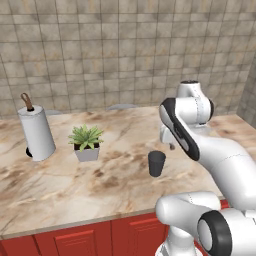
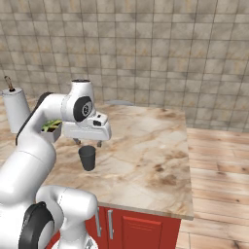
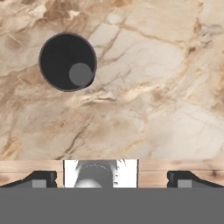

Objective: Pick the jug and glass cup and place them in the sink. Then turn on the water.

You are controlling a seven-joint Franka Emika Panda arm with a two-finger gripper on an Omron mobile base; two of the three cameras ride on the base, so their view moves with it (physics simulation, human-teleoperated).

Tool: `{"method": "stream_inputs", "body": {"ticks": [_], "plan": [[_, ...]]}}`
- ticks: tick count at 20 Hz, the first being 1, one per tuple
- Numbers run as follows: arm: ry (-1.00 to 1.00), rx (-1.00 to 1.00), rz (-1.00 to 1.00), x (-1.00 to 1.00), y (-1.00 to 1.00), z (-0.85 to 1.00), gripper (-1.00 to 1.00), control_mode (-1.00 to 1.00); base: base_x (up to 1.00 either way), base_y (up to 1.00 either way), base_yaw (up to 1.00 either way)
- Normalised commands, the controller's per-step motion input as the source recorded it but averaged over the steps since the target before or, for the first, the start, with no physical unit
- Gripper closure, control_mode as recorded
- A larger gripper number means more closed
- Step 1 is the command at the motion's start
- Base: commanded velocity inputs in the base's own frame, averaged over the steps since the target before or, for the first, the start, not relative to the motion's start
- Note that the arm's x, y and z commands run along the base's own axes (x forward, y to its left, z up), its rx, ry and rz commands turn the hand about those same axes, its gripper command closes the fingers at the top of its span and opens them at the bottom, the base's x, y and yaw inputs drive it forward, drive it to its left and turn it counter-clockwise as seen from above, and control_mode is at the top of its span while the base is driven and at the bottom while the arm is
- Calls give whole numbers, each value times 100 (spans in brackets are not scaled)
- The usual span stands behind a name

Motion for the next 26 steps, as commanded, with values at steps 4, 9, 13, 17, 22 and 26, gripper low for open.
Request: {"method": "stream_inputs", "body": {"ticks": [4,9,13,17,22,26], "plan": [[0,0,0,26,1,-30,-100,-100,0,0,0],[0,0,0,25,1,-28,-100,-100,0,0,0],[0,0,0,23,4,-28,-100,-100,0,0,0],[0,0,0,22,1,-25,-100,-100,0,0,0],[-2,0,0,13,0,-23,-100,-100,0,0,0],[-2,0,0,15,0,-23,-100,-100,0,0,0]]}}
